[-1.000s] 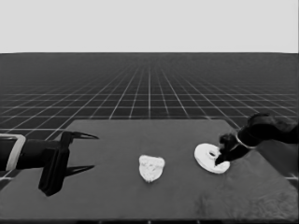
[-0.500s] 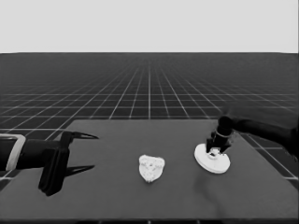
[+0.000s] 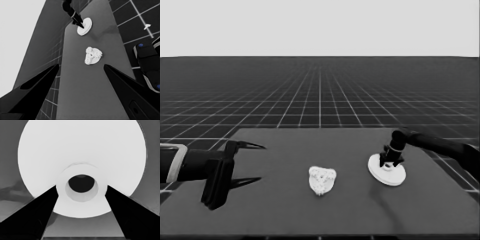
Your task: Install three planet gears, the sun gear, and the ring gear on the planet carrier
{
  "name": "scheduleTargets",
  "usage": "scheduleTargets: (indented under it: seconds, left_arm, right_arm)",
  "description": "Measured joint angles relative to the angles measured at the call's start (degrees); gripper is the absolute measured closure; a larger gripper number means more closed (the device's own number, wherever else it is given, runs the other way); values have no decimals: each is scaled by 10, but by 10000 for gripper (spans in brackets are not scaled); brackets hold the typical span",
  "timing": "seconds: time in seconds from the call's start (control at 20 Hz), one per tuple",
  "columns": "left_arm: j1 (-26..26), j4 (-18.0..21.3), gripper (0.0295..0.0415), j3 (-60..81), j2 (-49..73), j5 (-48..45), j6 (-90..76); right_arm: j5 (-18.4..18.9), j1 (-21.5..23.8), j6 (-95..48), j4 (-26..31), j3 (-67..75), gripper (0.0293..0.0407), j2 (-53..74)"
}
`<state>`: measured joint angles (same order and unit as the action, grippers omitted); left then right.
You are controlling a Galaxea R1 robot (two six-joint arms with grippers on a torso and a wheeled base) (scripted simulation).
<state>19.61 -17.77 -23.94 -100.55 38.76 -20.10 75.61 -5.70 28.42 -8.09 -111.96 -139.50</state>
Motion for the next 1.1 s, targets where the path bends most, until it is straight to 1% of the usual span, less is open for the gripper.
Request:
scheduleTargets:
  seconds: [0.4,0.45,0.5,0.55,0.65,0.9,0.95,1.0,1.05,1.1]
  left_arm:
    - [0,0,326,0,0,0,0]
    - [0,0,326,0,0,0,0]
    - [0,0,326,0,0,0,0]
    - [0,0,326,0,0,0,0]
    - [0,0,326,0,0,0,0]
    - [0,0,326,0,0,0,0]
    - [0,0,326,0,0,0,0]
    - [0,0,326,0,0,0,0]
    - [0,0,326,0,0,0,0]
    - [0,0,326,0,0,0,0]
  right_arm:
    - [0,0,0,0,0,351,0]
    - [38,33,20,13,49,351,24]
    - [61,63,27,25,68,351,34]
    - [74,81,29,34,73,351,37]
    - [87,96,30,41,76,351,38]
    - [93,102,29,45,75,351,38]
    - [100,93,295,12,267,351,31]
    - [114,85,442,-2,329,350,-87]
    - [122,80,493,-7,296,349,-192]
    - [124,77,503,-8,249,349,-259]
